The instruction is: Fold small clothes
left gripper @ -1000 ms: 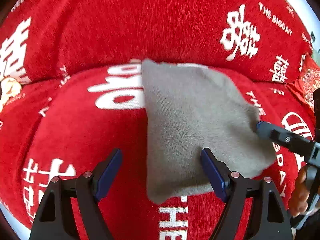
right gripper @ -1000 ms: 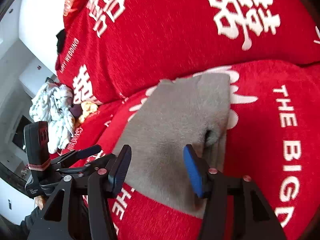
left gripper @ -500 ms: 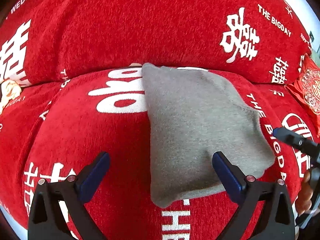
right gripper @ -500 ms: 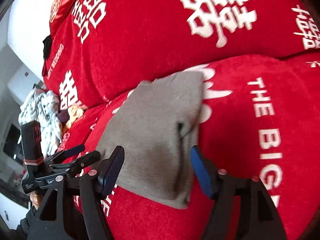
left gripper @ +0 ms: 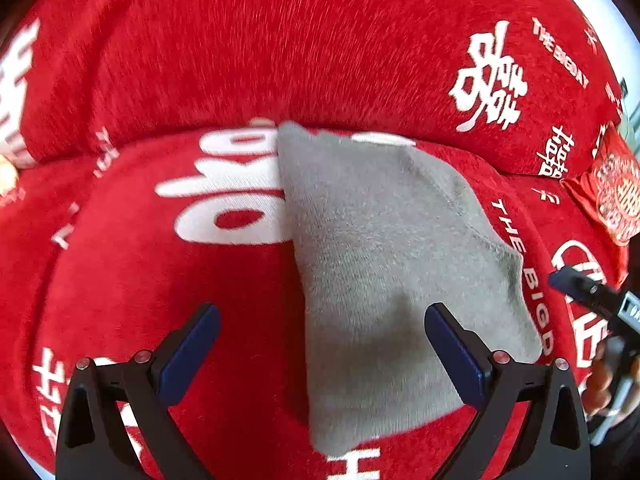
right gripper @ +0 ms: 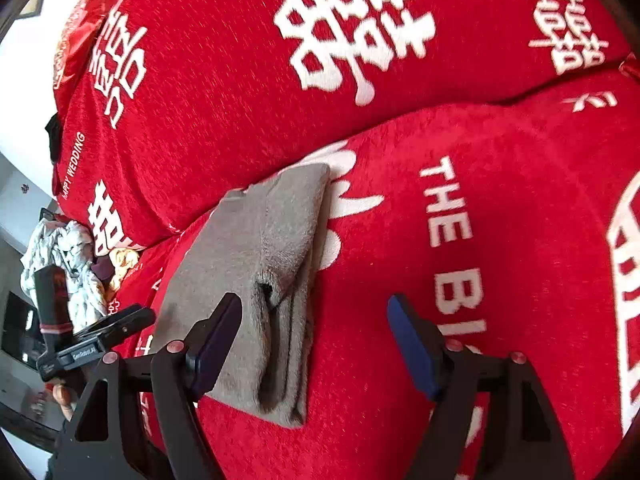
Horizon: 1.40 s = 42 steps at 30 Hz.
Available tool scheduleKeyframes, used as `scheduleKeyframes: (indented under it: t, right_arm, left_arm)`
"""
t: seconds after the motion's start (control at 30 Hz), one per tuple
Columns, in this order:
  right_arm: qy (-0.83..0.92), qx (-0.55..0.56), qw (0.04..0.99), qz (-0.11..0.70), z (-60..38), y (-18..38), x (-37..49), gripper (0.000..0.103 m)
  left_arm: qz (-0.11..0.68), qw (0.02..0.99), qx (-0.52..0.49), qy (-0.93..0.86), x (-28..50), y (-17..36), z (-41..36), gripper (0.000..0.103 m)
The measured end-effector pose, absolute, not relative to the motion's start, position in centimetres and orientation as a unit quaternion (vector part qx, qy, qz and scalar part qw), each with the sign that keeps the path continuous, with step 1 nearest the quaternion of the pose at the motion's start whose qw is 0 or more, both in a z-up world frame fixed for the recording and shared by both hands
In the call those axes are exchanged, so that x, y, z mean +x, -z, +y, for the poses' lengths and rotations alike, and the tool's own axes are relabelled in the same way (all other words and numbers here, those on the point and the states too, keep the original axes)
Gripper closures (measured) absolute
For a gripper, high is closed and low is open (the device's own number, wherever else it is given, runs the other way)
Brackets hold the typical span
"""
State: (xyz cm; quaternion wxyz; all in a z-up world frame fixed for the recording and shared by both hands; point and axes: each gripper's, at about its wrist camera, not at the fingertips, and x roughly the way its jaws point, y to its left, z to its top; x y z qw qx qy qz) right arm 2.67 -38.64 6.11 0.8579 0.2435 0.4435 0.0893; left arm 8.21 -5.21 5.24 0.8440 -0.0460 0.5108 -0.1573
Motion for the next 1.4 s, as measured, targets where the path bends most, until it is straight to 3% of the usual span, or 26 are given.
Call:
scheduleKeyframes:
  t: [0.5,0.7,0.8,0.83,0.87,0.97,1.17,1.4]
  right_arm:
    - [-0.159,0.275,0.800,0.509,-34.3,-1.4,8.5,0.025]
    - [-0.168,0.243,0.821,0.488,-32.1,-1.0,9.2,0.024]
    - [-0.168,0.216,0.827,0.491,-31.3,-1.1,9.4,0.030]
    - [-0.166,0.200,0.831,0.492,-31.0,-1.2,9.4,0.037]
    - [-0.167,0.195,0.832,0.492,-30.9,-1.2,9.3,0.043]
    - [-0.166,0.204,0.830,0.491,-31.2,-1.3,9.3,0.057]
    - [-0.157,0.160,0.845,0.485,-29.9,-2.4,9.1,0.066]
    - [-0.142,0.116,0.861,0.474,-28.6,-3.9,8.5,0.070]
  left_arm:
    - [0.579,0.778,-0.119,0.212,12.4,-0.8,-6.6,0.001]
    - [0.580,0.776,-0.116,0.221,12.9,0.0,-7.4,0.001]
    - [0.577,0.779,-0.099,0.227,13.0,0.1,-8.1,0.001]
    - [0.574,0.781,-0.093,0.228,13.0,0.1,-8.3,0.004]
    - [0.571,0.782,-0.088,0.232,12.9,0.1,-8.6,0.017]
    - [0.561,0.789,-0.078,0.238,12.6,-0.3,-9.0,0.027]
    - [0.542,0.804,-0.060,0.235,12.0,-1.3,-9.1,0.043]
    - [0.534,0.811,-0.055,0.233,11.7,-1.8,-8.6,0.053]
